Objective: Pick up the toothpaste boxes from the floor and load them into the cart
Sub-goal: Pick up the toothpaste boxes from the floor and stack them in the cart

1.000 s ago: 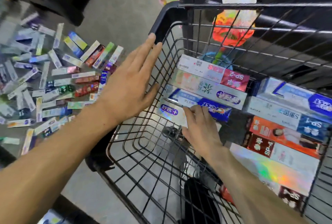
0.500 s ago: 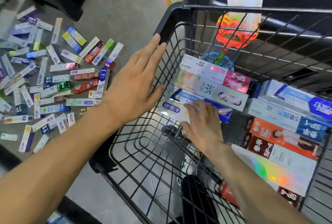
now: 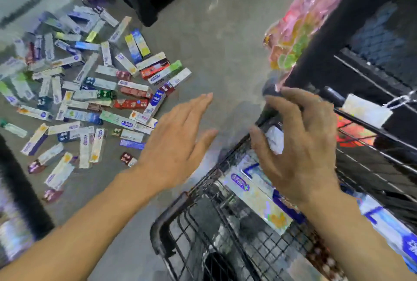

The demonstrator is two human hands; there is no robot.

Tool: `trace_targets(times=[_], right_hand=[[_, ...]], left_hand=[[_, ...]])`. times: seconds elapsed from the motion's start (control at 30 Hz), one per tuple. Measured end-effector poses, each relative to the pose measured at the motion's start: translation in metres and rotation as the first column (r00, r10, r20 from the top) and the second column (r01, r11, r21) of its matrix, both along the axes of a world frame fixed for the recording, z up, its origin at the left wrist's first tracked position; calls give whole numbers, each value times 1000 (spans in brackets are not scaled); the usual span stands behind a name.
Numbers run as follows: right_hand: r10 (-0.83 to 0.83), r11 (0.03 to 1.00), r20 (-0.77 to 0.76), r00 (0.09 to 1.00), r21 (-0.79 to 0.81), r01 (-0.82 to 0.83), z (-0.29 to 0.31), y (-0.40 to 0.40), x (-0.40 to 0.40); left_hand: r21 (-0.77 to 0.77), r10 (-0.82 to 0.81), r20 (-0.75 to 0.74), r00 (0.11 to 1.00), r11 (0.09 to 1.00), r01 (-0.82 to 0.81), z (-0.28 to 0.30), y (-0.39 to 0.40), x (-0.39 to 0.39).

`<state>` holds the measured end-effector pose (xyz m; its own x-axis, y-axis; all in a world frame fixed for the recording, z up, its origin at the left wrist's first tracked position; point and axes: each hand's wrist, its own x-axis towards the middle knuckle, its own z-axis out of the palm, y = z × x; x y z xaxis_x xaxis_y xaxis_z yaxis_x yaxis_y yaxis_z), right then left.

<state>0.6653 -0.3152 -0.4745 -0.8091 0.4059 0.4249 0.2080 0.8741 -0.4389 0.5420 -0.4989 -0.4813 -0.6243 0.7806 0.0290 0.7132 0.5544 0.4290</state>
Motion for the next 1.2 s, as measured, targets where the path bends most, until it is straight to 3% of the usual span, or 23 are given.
trace_targets(times=[0.2,0.37,0.53,0.7,0.87,1.2], right_hand=[[227,971,225,947,25,-239,21,-62,-111],[453,855,393,800,62,-515,17,-148,-188],[498,766,580,645,56,-641,-32,-241,-266],[435,818,642,631,12,-575,-93,-325,-324],[367,876,767,526,-95,-473,-159,-401,-364],[357,877,825,438,-135,-461,-281,-469,-395]], left_hand=[[-110,215,22,976,971,-211,1,-99,-54],[-164,367,15,930,919,-360,-15,-199,-89],[-209,428,30,903,886,-413,-45,-299,-137],[-303,486,61,872,841,-448,-99,-394,-208],[-373,460,107,881,840,-393,-153,-478,-259],[-435,572,179,800,775,-457,-288,-549,-284]])
